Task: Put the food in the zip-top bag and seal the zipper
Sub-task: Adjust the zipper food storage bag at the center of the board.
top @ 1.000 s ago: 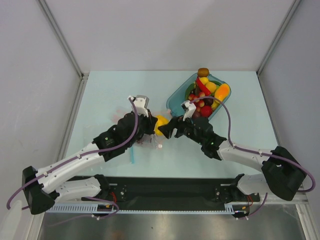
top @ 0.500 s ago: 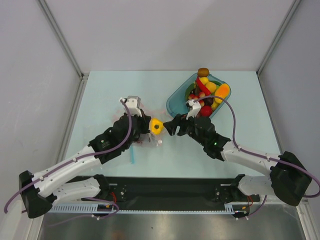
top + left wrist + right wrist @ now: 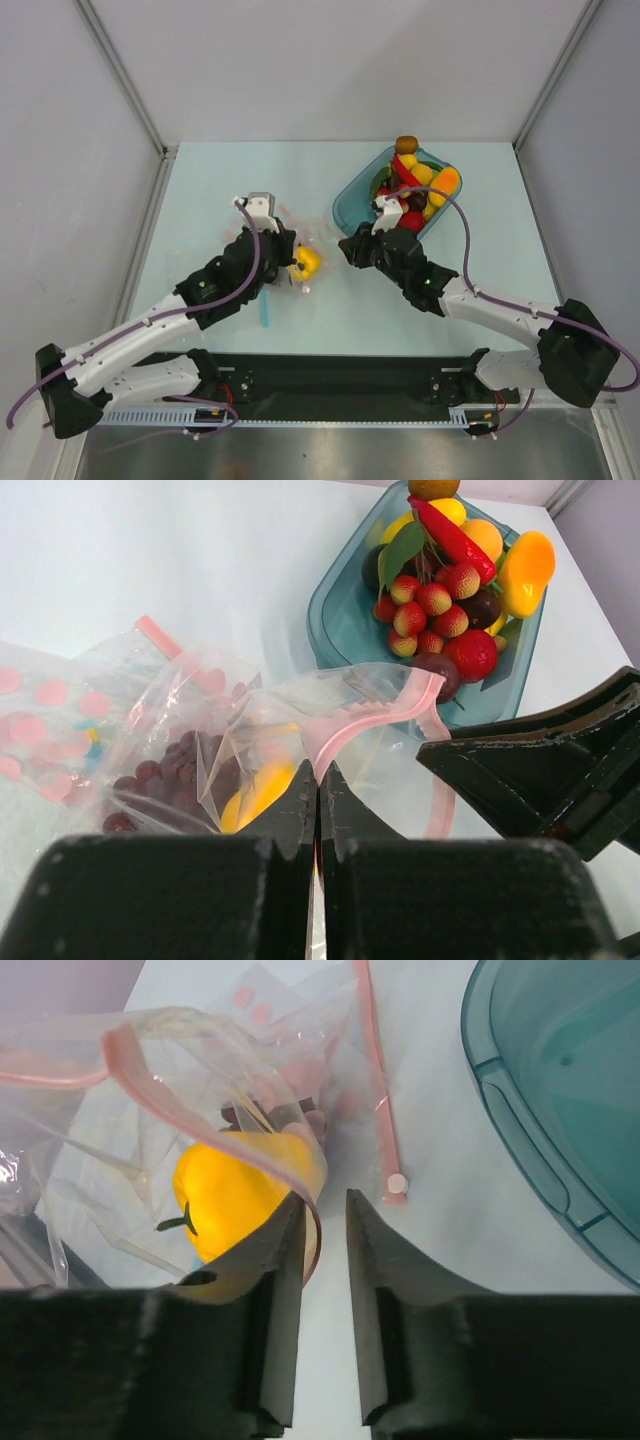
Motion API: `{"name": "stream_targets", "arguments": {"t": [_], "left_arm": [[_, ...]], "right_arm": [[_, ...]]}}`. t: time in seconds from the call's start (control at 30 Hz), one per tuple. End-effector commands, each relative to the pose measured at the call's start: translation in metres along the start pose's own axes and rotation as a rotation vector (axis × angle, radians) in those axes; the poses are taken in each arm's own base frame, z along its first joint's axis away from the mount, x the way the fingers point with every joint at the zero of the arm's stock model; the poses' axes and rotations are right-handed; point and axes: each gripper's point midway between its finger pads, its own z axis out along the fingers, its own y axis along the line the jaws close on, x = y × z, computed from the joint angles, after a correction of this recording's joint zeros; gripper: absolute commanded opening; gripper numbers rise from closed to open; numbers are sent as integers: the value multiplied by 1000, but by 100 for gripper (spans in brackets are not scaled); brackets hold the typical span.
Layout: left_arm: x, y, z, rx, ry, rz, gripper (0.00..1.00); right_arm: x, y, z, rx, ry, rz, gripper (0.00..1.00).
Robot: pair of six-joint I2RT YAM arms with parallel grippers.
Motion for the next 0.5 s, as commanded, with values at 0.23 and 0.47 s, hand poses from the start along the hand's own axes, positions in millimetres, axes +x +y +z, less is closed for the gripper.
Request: {"name": "stream_targets", "arguments": {"t": [0.23,0.47], "left_arm": [[17,-8,25,-16,38,3,0],[23,5,36,-116,34,28,0]], "right_arm": [[-44,8,-12,8,-96,-38,0],[-53,-14,-14,90,-117,-51,62]]}}
